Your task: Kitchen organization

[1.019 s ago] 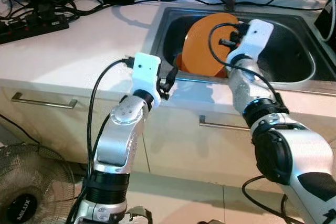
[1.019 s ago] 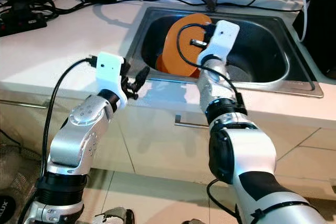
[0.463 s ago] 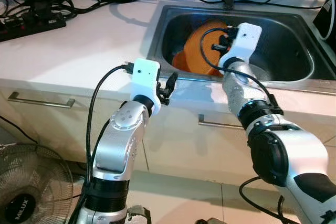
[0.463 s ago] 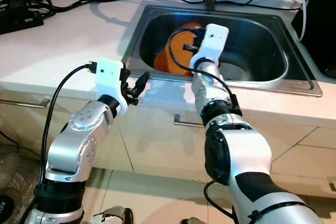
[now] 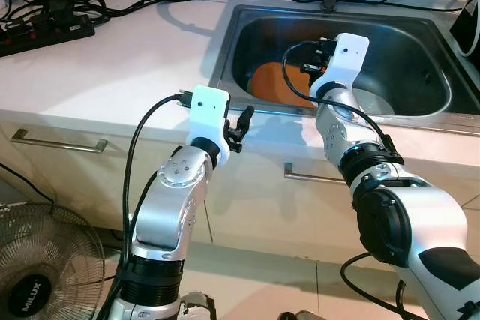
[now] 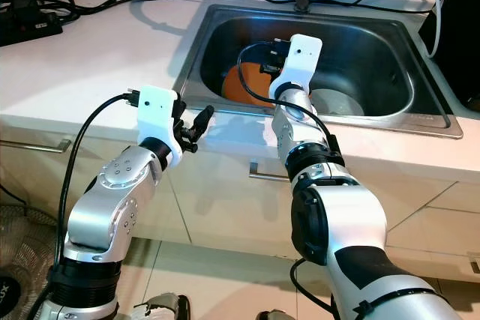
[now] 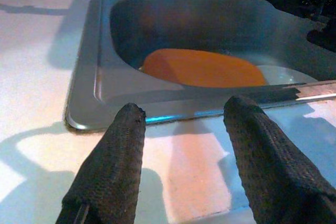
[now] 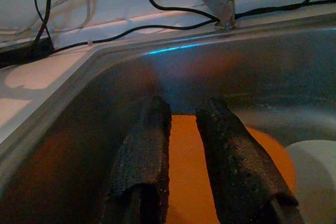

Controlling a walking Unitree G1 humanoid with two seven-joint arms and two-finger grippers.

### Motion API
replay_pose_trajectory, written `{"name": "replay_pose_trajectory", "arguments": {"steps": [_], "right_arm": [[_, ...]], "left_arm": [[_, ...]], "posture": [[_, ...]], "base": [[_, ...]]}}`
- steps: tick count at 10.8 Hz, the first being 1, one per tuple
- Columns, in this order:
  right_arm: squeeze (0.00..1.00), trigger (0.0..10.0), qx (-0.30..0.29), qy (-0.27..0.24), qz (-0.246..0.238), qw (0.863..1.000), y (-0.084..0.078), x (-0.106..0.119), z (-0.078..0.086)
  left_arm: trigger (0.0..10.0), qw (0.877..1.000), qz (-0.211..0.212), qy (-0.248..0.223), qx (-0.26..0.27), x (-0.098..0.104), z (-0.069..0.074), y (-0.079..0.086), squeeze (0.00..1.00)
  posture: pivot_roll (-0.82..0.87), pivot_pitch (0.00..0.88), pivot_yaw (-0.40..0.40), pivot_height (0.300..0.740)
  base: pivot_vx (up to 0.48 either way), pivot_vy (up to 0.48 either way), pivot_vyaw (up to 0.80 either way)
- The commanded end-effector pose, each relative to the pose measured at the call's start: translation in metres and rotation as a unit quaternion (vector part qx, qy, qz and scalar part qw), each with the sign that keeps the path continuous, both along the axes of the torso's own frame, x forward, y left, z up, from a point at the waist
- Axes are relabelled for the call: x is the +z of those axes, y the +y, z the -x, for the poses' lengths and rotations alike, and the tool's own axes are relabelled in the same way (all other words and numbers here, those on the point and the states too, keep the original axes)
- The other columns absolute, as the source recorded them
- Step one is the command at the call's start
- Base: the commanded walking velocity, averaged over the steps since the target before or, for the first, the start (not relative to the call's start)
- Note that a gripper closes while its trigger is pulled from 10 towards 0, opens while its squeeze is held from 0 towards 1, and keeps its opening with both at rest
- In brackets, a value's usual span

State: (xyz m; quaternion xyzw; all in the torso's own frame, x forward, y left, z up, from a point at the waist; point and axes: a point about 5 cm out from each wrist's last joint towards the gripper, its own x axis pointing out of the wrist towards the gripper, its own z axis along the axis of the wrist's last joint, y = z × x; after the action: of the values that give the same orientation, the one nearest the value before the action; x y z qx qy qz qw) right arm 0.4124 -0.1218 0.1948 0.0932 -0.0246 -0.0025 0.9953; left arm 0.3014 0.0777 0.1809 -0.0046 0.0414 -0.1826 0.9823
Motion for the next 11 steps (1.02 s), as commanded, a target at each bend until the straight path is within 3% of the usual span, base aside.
{"name": "replay_pose_trajectory", "arguments": {"steps": [1, 10, 11], "right_arm": [[0.0, 10.0, 0.01, -0.005, 0.009, 1.0, 0.003, 0.002, 0.0], [0.0, 10.0, 0.01, -0.005, 0.009, 1.0, 0.003, 0.002, 0.0], [0.0, 10.0, 0.025, -0.082, 0.027, 0.996, 0.004, 0.006, 0.008]], "left_arm": [[10.0, 1.0, 0.0, -0.008, 0.0, 0.004, 0.001, -0.001, 0.0], [10.0, 1.0, 0.0, -0.008, 0.0, 0.004, 0.001, -0.001, 0.0], [10.0, 0.994, -0.032, -0.085, 0.058, 0.011, -0.013, 0.015, 0.0]], "posture": [[0.2, 0.103, 0.003, 0.74], [0.2, 0.103, 0.003, 0.74], [0.11, 0.079, 0.007, 0.74]], "base": [[0.0, 0.0, 0.0], [0.0, 0.0, 0.0], [0.0, 0.0, 0.0]]}}
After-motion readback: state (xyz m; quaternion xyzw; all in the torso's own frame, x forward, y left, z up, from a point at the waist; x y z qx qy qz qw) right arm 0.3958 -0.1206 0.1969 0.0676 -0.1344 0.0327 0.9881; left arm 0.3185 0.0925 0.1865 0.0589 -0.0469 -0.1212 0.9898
